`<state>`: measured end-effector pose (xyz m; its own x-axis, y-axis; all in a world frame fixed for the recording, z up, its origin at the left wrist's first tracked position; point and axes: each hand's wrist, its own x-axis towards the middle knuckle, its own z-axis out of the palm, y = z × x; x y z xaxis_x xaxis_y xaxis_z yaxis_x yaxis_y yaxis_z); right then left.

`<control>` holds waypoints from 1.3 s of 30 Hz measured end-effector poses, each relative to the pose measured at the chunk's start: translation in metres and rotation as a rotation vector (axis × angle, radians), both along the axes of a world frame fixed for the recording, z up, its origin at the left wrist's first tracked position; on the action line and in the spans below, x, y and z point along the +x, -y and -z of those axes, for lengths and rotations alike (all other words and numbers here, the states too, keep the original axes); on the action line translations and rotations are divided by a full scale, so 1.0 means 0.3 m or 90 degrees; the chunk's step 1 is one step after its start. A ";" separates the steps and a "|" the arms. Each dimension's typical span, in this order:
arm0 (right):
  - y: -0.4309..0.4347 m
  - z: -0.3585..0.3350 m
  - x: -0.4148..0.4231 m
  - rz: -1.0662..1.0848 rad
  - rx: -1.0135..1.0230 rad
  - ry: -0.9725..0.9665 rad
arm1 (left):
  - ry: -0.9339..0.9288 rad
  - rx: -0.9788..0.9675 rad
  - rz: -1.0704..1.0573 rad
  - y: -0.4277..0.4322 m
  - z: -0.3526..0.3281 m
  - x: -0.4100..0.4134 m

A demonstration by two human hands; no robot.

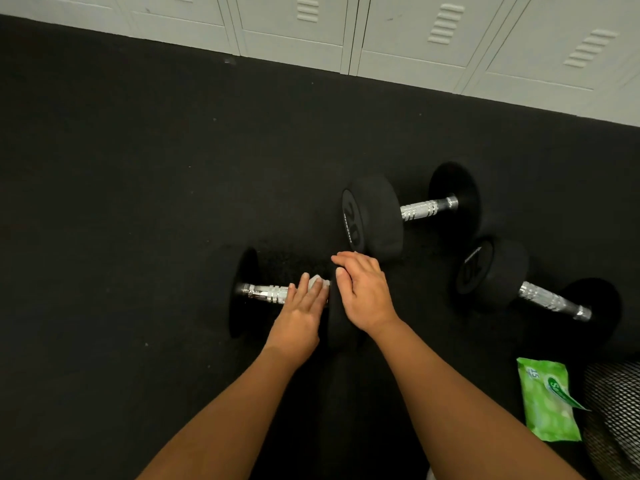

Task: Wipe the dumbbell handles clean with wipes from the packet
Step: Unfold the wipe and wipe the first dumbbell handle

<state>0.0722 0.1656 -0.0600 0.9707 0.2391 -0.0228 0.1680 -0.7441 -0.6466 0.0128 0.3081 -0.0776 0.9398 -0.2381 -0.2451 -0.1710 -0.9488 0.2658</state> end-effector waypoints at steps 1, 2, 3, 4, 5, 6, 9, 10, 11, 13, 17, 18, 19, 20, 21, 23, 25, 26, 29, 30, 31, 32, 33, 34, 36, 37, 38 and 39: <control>0.001 0.003 0.001 0.002 0.007 0.004 | 0.002 0.018 0.040 -0.022 0.007 -0.009; 0.001 0.006 0.001 0.004 0.014 0.006 | 0.003 0.031 0.077 -0.047 0.012 -0.009; 0.002 0.009 0.002 0.005 0.021 0.007 | 0.004 0.040 0.106 -0.070 0.014 -0.003; 0.002 0.011 0.003 0.007 0.027 0.009 | 0.004 0.044 0.127 -0.089 0.015 0.010; 0.002 0.015 0.005 0.010 0.034 0.010 | -0.001 0.043 0.136 -0.102 0.010 0.024; 0.002 0.018 0.009 0.014 0.040 0.010 | -0.011 0.037 0.133 -0.106 0.005 0.040; 0.000 0.025 0.019 0.018 0.053 0.002 | -0.036 0.006 0.100 -0.085 -0.005 0.072; 0.000 0.026 0.022 0.017 0.057 -0.003 | -0.039 -0.006 0.087 -0.072 -0.011 0.077; 0.000 0.025 0.026 0.018 0.061 -0.005 | -0.043 -0.017 0.079 -0.059 -0.017 0.080; 0.002 0.026 0.029 0.019 0.065 -0.008 | -0.051 -0.038 0.078 -0.046 -0.026 0.077; 0.003 0.031 0.014 0.021 0.072 0.006 | -0.014 -0.105 0.065 -0.072 -0.020 0.040; 0.003 0.032 0.009 0.023 0.075 0.010 | -0.006 -0.124 0.042 -0.085 -0.017 0.033; 0.003 0.033 0.004 0.025 0.076 0.011 | 0.001 -0.132 0.019 -0.093 -0.013 0.030; 0.002 0.033 0.001 0.025 0.076 0.011 | 0.007 -0.130 0.000 -0.097 -0.010 0.033; 0.001 0.032 0.000 0.025 0.075 0.011 | 0.008 -0.125 -0.013 -0.092 -0.009 0.039; 0.001 0.027 0.002 0.024 0.073 0.008 | 0.002 -0.129 -0.032 -0.061 -0.011 0.049; 0.003 0.023 0.006 0.021 0.070 0.001 | -0.001 -0.148 -0.034 -0.020 -0.015 0.047; 0.003 0.021 0.007 0.020 0.070 -0.002 | 0.001 -0.157 -0.028 -0.004 -0.014 0.041; 0.003 0.024 0.008 0.020 0.074 -0.002 | 0.012 -0.161 -0.008 -0.008 0.001 -0.001; 0.003 0.026 0.007 0.020 0.075 -0.001 | 0.020 -0.161 -0.001 -0.024 0.005 -0.016; 0.003 0.027 0.005 0.020 0.077 0.001 | 0.028 -0.157 0.009 -0.043 0.010 -0.029; 0.004 0.029 0.004 0.020 0.078 0.003 | 0.035 -0.152 0.019 -0.060 0.012 -0.034; 0.004 0.030 0.003 0.021 0.079 0.004 | 0.041 -0.144 0.027 -0.070 0.011 -0.032; 0.004 0.030 0.003 0.022 0.080 0.003 | 0.043 -0.129 0.031 -0.074 0.007 -0.024; 0.004 0.032 0.007 0.023 0.084 0.002 | 0.030 -0.085 0.029 -0.062 -0.008 0.011; 0.004 0.032 0.010 0.022 0.085 0.001 | 0.020 -0.064 0.023 -0.050 -0.017 0.030; 0.003 0.032 0.013 0.021 0.085 0.001 | 0.011 -0.044 0.020 -0.037 -0.024 0.044; 0.003 0.032 0.016 0.020 0.084 0.000 | 0.004 -0.028 0.019 -0.024 -0.029 0.052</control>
<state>0.0771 0.1647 -0.0696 0.9779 0.2091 0.0062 0.1452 -0.6573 -0.7395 0.0285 0.3152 -0.0689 0.9338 -0.2761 -0.2276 -0.2008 -0.9308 0.3053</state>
